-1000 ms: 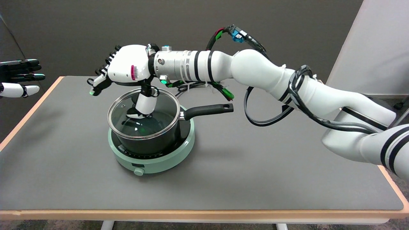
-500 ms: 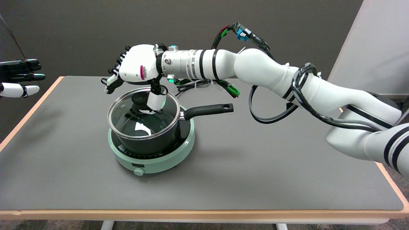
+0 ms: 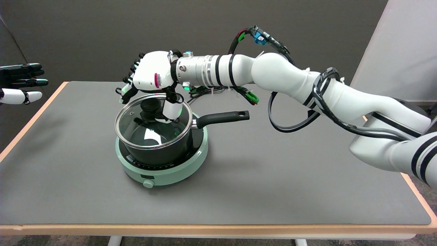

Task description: Pick up the pot lid.

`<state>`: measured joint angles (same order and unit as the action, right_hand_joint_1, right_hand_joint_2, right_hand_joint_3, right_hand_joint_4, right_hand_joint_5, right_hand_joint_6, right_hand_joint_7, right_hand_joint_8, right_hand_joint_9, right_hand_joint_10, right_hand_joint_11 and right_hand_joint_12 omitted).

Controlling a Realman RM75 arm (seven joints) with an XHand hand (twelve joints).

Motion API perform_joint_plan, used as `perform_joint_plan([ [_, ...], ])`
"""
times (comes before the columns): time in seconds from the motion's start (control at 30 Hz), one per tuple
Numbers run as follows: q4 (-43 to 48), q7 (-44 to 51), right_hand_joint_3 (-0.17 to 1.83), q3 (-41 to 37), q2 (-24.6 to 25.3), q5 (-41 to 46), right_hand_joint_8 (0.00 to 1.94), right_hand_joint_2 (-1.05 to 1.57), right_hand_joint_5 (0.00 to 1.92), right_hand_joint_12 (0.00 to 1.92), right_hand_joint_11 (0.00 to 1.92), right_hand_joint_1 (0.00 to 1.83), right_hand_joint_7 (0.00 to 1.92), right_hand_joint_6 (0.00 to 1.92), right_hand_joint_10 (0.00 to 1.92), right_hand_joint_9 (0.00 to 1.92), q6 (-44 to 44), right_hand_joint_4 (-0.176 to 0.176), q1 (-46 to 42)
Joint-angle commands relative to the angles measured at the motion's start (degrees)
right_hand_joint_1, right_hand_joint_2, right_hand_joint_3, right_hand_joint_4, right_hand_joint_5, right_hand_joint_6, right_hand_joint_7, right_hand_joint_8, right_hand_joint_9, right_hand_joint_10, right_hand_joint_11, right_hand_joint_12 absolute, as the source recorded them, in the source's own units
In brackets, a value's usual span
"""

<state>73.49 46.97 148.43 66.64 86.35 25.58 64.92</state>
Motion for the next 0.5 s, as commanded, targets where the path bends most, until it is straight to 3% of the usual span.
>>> perform_joint_plan([
  [0.03, 1.41, -1.48, 0.98, 0.1, -1.04, -0.51, 0.18, 0.52, 0.46, 0.91, 0.46, 0.85, 0.58, 0.2, 0.38, 0.62, 1.72, 0.159, -0.66],
  [0.5, 1.48, -1.48, 0.94, 0.07, -1.89, -0.27, 0.23, 0.58, 0.58, 0.88, 0.46, 0.87, 0.7, 0.3, 0.43, 0.68, 1.4, 0.176, -0.13],
])
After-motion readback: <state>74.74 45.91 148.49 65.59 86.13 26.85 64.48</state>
